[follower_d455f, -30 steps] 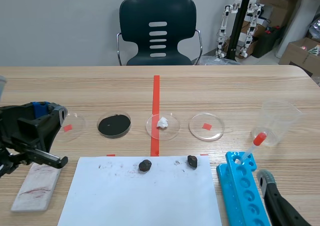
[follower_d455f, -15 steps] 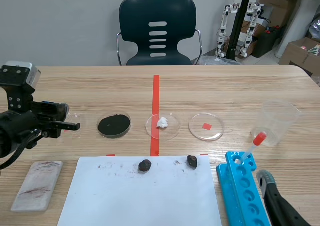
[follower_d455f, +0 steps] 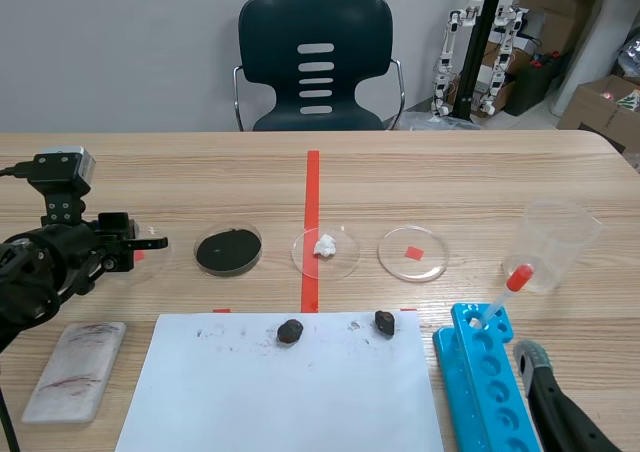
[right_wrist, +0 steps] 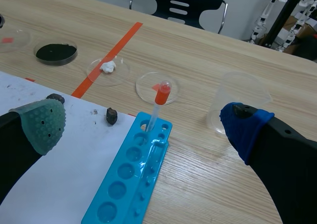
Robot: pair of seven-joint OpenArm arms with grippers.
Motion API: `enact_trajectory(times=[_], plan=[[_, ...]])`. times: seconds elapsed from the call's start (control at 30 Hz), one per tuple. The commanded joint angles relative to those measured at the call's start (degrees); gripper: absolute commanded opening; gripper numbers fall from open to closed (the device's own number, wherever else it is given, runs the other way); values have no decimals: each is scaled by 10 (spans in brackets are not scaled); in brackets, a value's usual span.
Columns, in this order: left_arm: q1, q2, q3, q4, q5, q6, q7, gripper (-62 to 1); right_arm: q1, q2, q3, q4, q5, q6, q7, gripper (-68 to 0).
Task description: Put the mineral in the empty petri dish
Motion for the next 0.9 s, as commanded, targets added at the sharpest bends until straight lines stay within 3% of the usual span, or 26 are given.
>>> enact_trajectory(times=[0.0,0.43,0.87], plan=[[-15,-2,0,6,-2,-2,-14,-554,3,0,4,8,6,-2,8,4],[-72,-2,0,-89,1,-6,-19,-554,3,0,4,8,6,-2,8,4],[-96,0,0,-134,14,-20,-22,-554,3,0,4,8,6,-2,8,4]])
